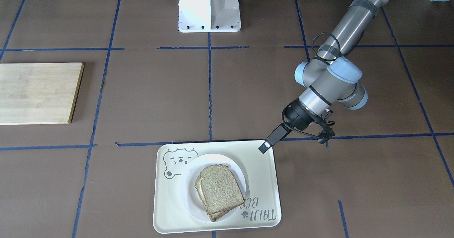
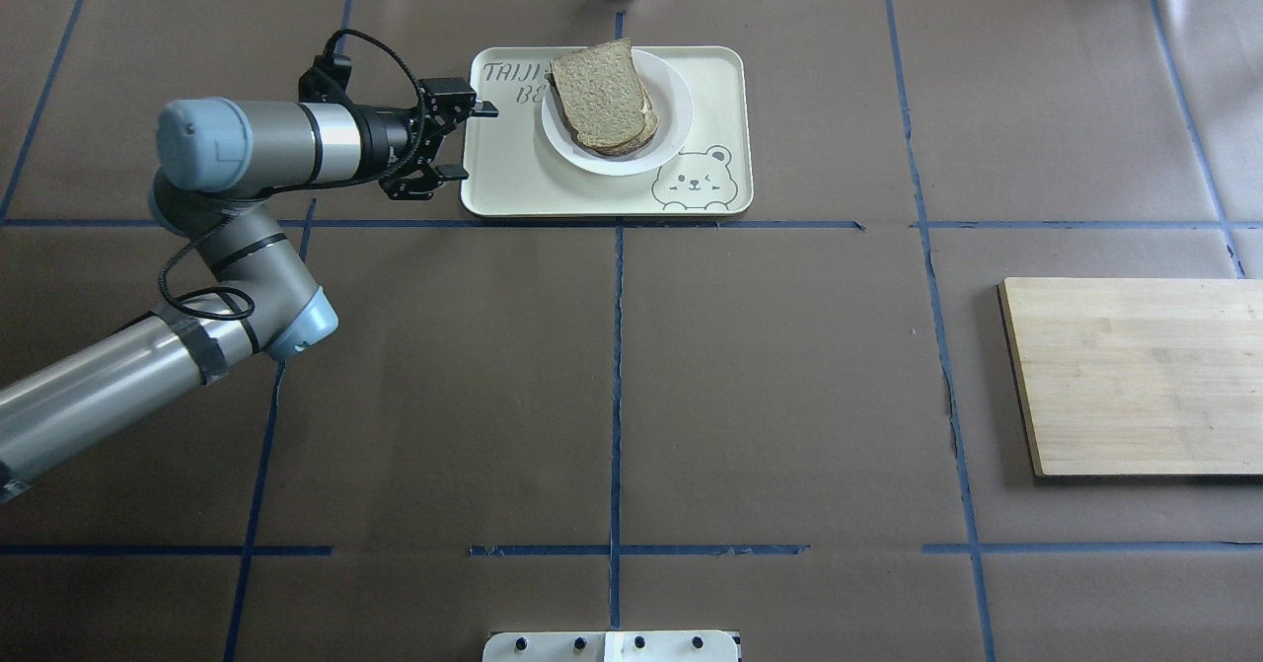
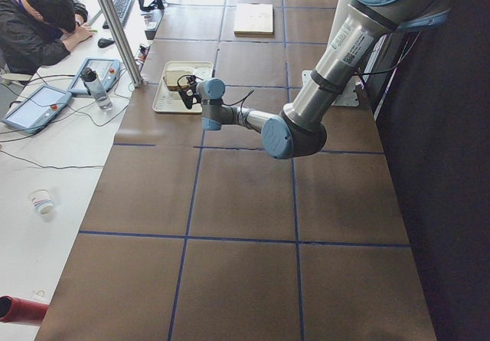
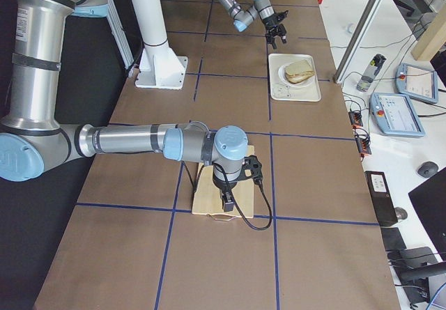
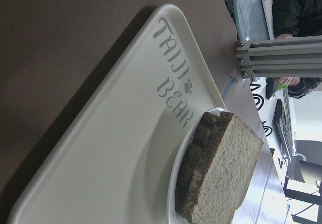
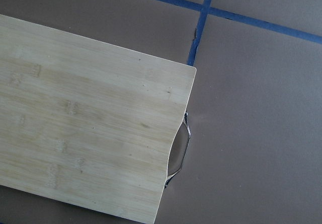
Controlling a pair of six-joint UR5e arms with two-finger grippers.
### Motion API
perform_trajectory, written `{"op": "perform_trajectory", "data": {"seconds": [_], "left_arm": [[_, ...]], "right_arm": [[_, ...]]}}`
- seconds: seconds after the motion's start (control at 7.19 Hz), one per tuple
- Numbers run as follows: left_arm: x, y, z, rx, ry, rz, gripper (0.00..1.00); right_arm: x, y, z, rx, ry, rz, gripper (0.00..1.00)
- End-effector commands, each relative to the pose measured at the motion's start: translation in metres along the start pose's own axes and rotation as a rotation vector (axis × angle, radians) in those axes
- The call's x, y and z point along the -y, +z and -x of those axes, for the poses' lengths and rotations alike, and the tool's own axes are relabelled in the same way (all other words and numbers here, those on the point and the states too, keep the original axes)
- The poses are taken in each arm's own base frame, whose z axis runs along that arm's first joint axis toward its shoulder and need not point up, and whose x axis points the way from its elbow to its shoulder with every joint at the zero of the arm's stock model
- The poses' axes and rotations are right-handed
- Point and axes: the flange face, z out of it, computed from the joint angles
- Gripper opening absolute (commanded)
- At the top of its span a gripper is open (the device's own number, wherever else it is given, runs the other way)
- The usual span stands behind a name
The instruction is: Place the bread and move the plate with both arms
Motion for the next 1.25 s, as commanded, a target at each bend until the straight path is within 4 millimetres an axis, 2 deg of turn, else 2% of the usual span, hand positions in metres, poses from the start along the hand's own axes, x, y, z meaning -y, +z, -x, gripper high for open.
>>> {"op": "perform_trajectory", "data": {"seconds": [0.0, 0.28, 0.56, 0.7, 0.83, 0.97, 1.11], "left_arm": [[0.020, -0.070, -0.026, 0.162, 0.193, 0.015, 1.00], [0.023, -0.128, 0.011, 0.410, 0.491, 0.033, 1.00], [0.030, -0.202, 0.028, 0.686, 0.772, 0.117, 1.00], [0.051, -0.246, 0.040, 0.780, 0.899, 0.173, 1.00], [0.076, -0.289, 0.062, 0.852, 1.003, 0.237, 1.00], [0.108, -0.334, 0.090, 0.899, 1.067, 0.269, 1.00], [0.132, -0.376, 0.112, 0.944, 1.061, 0.278, 1.00]], "right_arm": [[0.000, 0.001, 0.000, 0.000, 0.001, 0.001, 0.99], [0.000, 0.001, 0.000, 0.000, 0.000, 0.001, 0.99], [0.000, 0.001, 0.000, 0.000, 0.000, 0.001, 0.99], [0.000, 0.001, 0.000, 0.000, 0.000, 0.001, 0.99], [-0.001, 0.002, -0.001, 0.001, 0.002, 0.003, 0.99], [0.000, 0.002, -0.001, 0.001, 0.002, 0.003, 0.99], [-0.001, 0.002, -0.002, 0.001, 0.003, 0.004, 0.99]]}}
